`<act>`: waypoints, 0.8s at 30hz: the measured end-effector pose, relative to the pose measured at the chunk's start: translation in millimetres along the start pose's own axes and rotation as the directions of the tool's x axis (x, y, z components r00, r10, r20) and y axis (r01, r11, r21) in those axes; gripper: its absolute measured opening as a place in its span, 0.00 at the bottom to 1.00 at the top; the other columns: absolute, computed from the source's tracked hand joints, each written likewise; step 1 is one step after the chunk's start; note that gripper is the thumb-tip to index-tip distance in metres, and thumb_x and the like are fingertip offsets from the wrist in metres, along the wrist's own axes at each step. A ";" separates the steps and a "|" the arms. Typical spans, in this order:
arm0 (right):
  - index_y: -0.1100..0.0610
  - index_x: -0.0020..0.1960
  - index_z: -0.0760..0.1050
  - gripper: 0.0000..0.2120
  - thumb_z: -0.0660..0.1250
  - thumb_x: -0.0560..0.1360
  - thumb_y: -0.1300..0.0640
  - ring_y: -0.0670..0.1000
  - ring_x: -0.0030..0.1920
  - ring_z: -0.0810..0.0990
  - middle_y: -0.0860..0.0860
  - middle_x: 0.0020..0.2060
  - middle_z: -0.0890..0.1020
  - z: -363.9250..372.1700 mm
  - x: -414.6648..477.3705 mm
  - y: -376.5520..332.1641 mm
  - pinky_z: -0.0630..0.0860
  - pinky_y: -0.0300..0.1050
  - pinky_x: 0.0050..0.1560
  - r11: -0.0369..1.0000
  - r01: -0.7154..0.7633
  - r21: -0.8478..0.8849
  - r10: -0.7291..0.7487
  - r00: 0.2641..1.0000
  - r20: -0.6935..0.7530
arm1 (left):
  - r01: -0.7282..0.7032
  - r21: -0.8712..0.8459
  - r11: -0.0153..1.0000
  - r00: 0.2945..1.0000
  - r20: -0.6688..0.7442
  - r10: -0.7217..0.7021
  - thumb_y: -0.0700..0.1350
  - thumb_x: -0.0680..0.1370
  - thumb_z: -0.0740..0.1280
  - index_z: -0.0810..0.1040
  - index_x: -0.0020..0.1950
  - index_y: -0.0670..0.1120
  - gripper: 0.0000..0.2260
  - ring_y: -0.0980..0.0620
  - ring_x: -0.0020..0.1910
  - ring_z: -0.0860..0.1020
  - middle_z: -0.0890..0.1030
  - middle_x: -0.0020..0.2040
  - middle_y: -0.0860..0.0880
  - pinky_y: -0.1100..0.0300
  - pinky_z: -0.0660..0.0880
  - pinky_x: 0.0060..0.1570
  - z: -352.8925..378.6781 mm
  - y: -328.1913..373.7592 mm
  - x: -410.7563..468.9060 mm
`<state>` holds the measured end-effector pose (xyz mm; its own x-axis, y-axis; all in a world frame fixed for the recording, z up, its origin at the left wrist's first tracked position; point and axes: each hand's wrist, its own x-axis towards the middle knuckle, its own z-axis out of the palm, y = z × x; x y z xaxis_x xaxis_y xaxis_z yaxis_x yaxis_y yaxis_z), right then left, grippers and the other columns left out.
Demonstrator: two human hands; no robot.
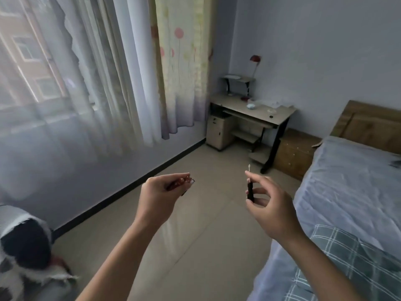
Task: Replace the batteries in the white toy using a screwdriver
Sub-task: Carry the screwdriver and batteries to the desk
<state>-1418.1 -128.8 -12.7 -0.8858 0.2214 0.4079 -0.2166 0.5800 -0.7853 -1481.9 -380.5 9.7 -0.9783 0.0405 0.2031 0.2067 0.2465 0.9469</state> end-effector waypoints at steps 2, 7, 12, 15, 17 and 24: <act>0.46 0.67 0.76 0.30 0.70 0.71 0.71 0.44 0.51 0.82 0.45 0.52 0.79 19.3 28.7 10.3 0.82 0.39 0.49 1.000 -0.028 -0.004 0.028 0.999 -0.027 | -0.014 0.014 1.000 1.000 0.024 0.014 0.46 0.71 0.78 0.87 0.48 0.53 0.07 0.61 0.36 0.82 0.86 0.37 0.55 0.71 0.73 0.41 0.0 -14.1 43.1; 0.45 0.66 0.76 0.30 0.70 0.71 0.72 0.45 0.52 0.82 0.44 0.51 0.79 64.5 97.4 21.6 0.82 0.40 0.50 0.993 -0.114 0.006 0.114 0.987 -0.114 | -0.025 0.047 0.999 0.990 0.137 0.018 0.47 0.71 0.78 0.87 0.48 0.55 0.07 0.62 0.38 0.83 0.86 0.37 0.57 0.74 0.73 0.40 -3.6 -31.4 150.5; 0.45 0.67 0.76 0.31 0.70 0.71 0.71 0.44 0.53 0.82 0.44 0.52 0.79 96.6 172.0 28.5 0.81 0.38 0.51 0.986 -0.167 -0.009 0.162 0.967 -0.197 | -0.063 0.054 0.997 0.966 0.256 0.048 0.48 0.72 0.77 0.87 0.47 0.56 0.05 0.64 0.36 0.80 0.85 0.37 0.57 0.75 0.71 0.37 6.7 -38.8 263.6; 0.45 0.67 0.76 0.30 0.70 0.72 0.71 0.44 0.54 0.81 0.45 0.52 0.79 108.5 205.8 40.4 0.81 0.38 0.51 0.980 -0.200 -0.006 0.193 0.953 -0.234 | -0.083 0.060 0.995 0.951 0.304 0.061 0.47 0.73 0.77 0.87 0.48 0.55 0.05 0.66 0.34 0.79 0.85 0.36 0.59 0.75 0.70 0.36 22.3 -45.3 313.3; 0.45 0.67 0.76 0.29 0.70 0.72 0.70 0.45 0.54 0.81 0.45 0.53 0.79 115.0 228.4 52.3 0.81 0.38 0.51 0.975 -0.220 -0.007 0.211 0.941 -0.263 | -0.090 0.066 0.994 0.939 0.339 0.063 0.48 0.72 0.77 0.87 0.49 0.54 0.06 0.67 0.35 0.79 0.85 0.36 0.60 0.76 0.70 0.36 36.6 -51.7 343.4; 0.46 0.66 0.76 0.29 0.70 0.72 0.70 0.44 0.53 0.81 0.44 0.53 0.79 132.4 325.4 121.5 0.81 0.38 0.50 0.962 -0.273 0.004 0.258 0.906 -0.336 | -0.110 0.108 0.988 0.907 0.417 0.055 0.50 0.72 0.77 0.87 0.49 0.54 0.07 0.67 0.34 0.78 0.85 0.35 0.59 0.75 0.69 0.35 101.7 -79.2 449.6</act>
<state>-1787.0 -90.0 -37.1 -0.7206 0.6136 0.3229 0.0317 0.4944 -0.8687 -1939.3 -283.3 0.6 -0.8810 0.4542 0.1323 0.3102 0.3435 0.8864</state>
